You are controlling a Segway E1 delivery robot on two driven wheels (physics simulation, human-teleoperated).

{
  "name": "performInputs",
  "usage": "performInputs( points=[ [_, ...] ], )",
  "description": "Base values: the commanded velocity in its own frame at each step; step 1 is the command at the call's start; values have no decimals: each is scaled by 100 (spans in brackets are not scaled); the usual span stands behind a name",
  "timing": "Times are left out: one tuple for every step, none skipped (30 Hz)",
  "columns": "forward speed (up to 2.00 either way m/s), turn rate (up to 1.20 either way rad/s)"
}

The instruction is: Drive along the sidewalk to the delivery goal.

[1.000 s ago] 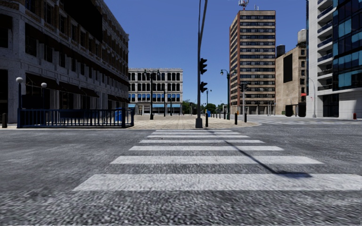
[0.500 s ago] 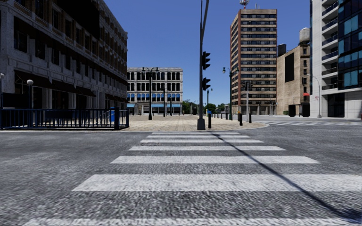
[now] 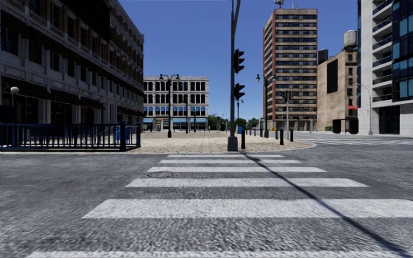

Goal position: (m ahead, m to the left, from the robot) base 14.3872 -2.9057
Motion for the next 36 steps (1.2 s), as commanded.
performInputs(
  points=[
    [198, 38],
    [198, 39],
    [198, 39],
    [198, 25],
    [198, 0],
    [198, 0],
    [198, 0],
    [198, 0],
    [198, 0],
    [198, 0],
    [198, 0],
    [198, 0],
    [198, 0],
    [198, 0],
    [198, 0],
    [198, 0],
    [198, 0],
    [198, 0],
    [198, 0],
    [198, 0],
    [198, 0],
    [198, 0],
    [198, 0],
    [198, 0],
    [198, 0],
    [198, 0],
    [198, 0],
    [198, 0],
    [198, 0],
    [198, 0],
    [198, 0],
    [198, 0],
    [198, 0],
    [198, 0],
    [198, 0],
    [198, 0]
  ],
)
